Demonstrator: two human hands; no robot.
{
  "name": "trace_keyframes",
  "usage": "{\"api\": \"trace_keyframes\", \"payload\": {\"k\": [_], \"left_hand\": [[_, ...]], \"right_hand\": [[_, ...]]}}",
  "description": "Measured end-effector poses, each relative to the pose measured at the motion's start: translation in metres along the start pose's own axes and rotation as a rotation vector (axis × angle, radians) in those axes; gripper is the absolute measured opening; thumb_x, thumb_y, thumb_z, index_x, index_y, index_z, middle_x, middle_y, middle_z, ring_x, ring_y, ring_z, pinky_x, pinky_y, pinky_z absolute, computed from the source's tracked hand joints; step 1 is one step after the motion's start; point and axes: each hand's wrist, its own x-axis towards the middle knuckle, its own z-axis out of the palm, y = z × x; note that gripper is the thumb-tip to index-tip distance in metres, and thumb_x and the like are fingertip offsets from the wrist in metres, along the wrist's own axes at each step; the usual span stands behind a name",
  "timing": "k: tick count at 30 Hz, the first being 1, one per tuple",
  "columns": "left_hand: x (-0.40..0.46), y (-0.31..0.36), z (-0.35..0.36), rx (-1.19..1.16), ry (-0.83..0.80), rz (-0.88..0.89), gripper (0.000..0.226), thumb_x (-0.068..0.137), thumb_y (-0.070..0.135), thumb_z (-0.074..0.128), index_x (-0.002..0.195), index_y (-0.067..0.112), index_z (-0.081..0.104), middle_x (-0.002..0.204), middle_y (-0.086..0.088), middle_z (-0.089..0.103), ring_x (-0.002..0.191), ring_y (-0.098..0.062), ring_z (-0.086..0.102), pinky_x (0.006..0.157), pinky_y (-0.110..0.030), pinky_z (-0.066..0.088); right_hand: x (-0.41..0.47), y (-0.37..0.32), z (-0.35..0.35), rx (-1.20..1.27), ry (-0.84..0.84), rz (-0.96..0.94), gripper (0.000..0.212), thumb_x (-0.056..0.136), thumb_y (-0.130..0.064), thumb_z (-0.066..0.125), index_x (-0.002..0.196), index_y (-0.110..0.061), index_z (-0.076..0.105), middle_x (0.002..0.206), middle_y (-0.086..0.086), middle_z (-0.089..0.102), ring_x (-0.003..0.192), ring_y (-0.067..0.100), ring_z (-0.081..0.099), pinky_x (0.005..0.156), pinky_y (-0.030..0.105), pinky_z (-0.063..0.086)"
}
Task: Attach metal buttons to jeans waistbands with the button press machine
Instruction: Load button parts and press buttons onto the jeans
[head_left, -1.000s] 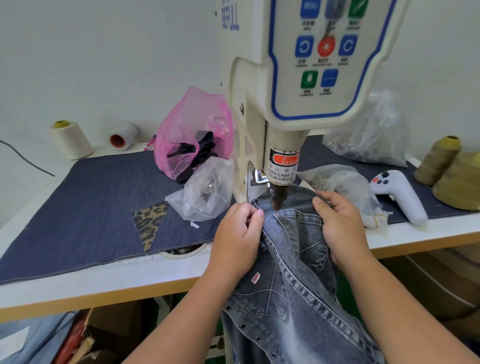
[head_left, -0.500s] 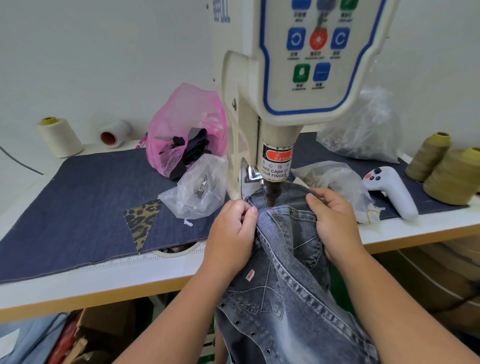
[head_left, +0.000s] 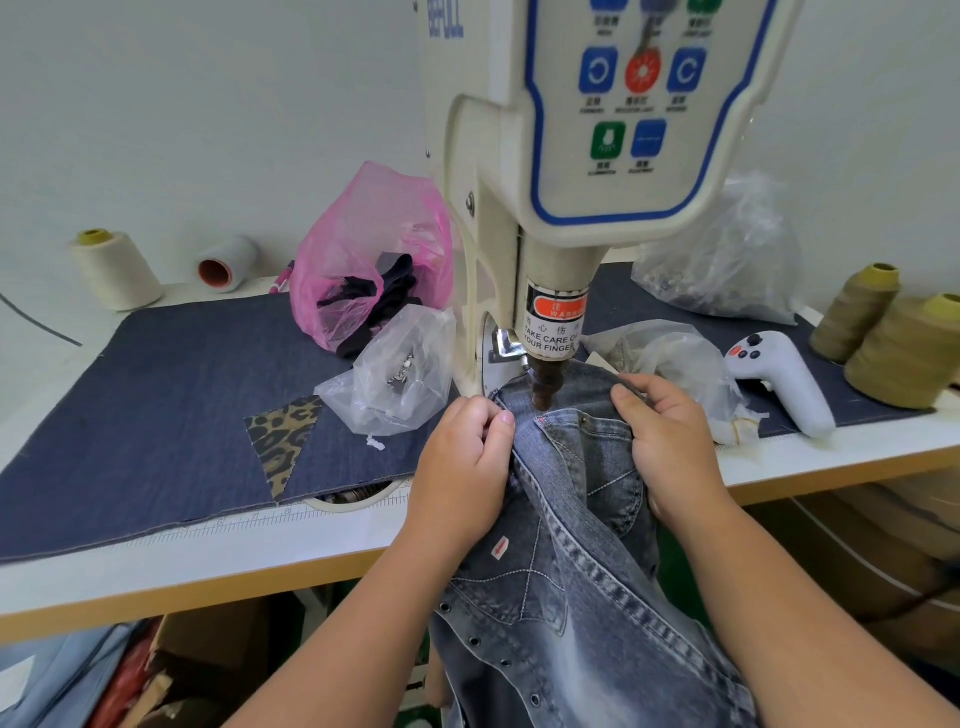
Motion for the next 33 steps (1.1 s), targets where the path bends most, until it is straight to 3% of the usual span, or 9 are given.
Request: {"api": "trace_keyframes", "payload": {"k": [18,28,33], "left_hand": [[-0.0006,0.0002,0.0001,-0.01,0.003,0.017,0.032,0.101,0.025,0.046,0.07,0.03,0.041,0.078,0.009,0.049,0.077,0.001,0.048,0.063,-0.012,0.033],[-0.0007,0.0013,0.0006,-0.008,0.006,0.007,0.033,0.102,0.023,0.046,0.07,0.029,0.041,0.078,0.009,0.048,0.076,0.001,0.048,0.063,-0.012,0.032],[-0.001,0.002,0.0001,-0.005,0.006,0.01,0.033,0.102,0.023,0.046,0.07,0.029,0.041,0.078,0.009,0.048,0.075,0.002,0.047,0.062,-0.012,0.032]], "right_hand": [[0.0034,0.004,-0.0011,-0.003,0.009,0.031,0.025,0.096,-0.016,0.061,0.087,-0.035,0.076,0.088,-0.001,0.077,0.082,0.018,0.074,0.077,0.037,0.057],[0.0033,0.0022,-0.0006,0.021,0.006,0.042,0.025,0.096,-0.013,0.061,0.085,-0.03,0.076,0.087,0.001,0.077,0.079,0.017,0.074,0.072,0.033,0.056],[0.0031,0.0015,-0.0004,0.032,0.003,0.039,0.025,0.096,-0.012,0.061,0.085,-0.028,0.076,0.084,0.0,0.077,0.075,0.013,0.073,0.061,0.024,0.056]]}}
